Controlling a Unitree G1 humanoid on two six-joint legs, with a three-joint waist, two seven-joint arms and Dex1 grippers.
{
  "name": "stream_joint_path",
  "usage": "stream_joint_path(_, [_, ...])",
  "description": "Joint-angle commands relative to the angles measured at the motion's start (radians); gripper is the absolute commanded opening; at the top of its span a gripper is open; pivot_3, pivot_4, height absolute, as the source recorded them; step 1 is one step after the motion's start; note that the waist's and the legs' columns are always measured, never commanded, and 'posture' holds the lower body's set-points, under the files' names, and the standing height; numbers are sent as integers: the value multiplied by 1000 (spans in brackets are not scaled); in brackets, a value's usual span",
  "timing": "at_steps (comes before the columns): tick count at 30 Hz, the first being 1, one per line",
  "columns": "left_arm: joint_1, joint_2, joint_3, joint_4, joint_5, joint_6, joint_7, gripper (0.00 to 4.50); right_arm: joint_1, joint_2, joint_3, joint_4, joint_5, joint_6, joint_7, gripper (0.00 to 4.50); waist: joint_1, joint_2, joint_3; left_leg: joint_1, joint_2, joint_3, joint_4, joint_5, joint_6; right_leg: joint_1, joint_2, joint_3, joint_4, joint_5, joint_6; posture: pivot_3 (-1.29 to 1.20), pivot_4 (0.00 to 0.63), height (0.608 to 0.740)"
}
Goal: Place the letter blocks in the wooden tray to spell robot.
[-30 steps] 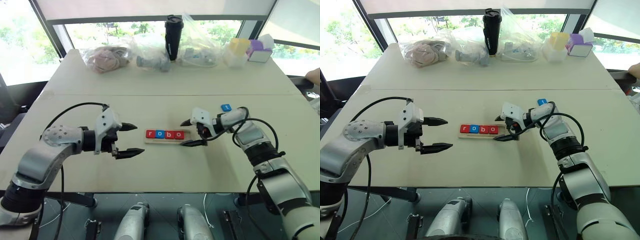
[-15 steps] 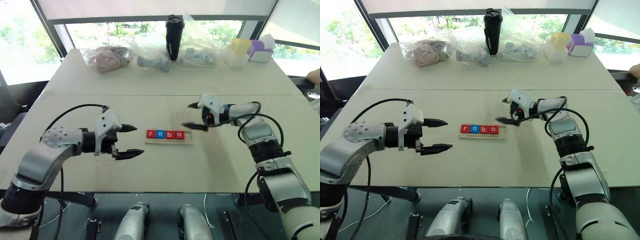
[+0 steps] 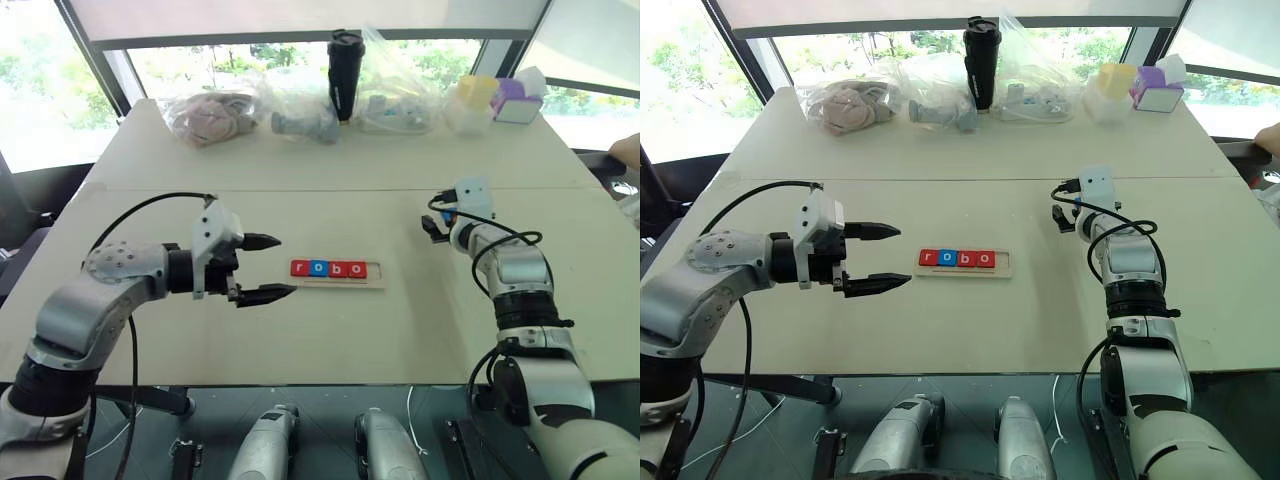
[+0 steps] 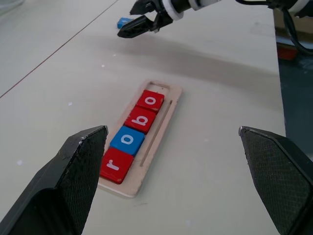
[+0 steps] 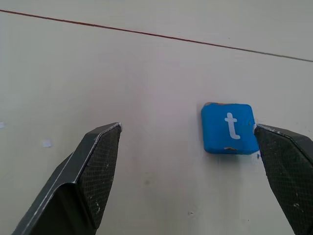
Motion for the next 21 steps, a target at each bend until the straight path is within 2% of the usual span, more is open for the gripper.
stream_joint_path(1, [-8, -2, 6, -25, -2, -3, 10, 4500, -70, -27, -18, 110, -7, -82, -34, 4380, 0, 0, 0, 0, 0, 0, 0, 0, 0, 0, 0, 0, 0, 0, 0, 0, 150, 740])
stream_joint_path(11, [-1, -7, 3, -39, -7, 5, 36, 4500, -198, -60, -23, 449, 3, -223, -41, 4380, -1, 0, 0, 1, 0, 0, 0, 0, 0, 1, 1, 0, 0, 1, 1, 0, 150, 740])
stream_joint_path(14, [2, -6, 5, -45, -9, 9, 42, 4500, -213, -66, -21, 494, 7, -252, -33, 3506, -2, 0, 0, 1, 0, -1, 1, 0, 0, 2, 1, 0, -1, 0, 0, 0, 150, 740])
stream_joint_path(18, [4, -7, 5, -48, -8, 13, 44, 4500, -226, -61, -14, 500, 9, -249, -22, 1433, -2, 0, 0, 1, 0, -1, 1, 0, 0, 2, 1, 0, -1, 0, 0, 0, 150, 740])
stream_joint_path(19, [5, -8, 4, -48, -8, 13, 45, 4500, -227, -57, -11, 494, 9, -244, -18, 1175, -2, 0, 0, 1, 0, -1, 1, 0, 0, 2, 1, 0, -1, 0, 0, 0, 150, 740])
stream_joint_path(21, [4, -8, 3, -48, -8, 14, 45, 4500, -224, -54, -5, 481, 5, -237, -19, 1176, -2, 0, 0, 1, 0, -1, 1, 0, 0, 3, 1, 0, -1, 0, 0, 0, 150, 740])
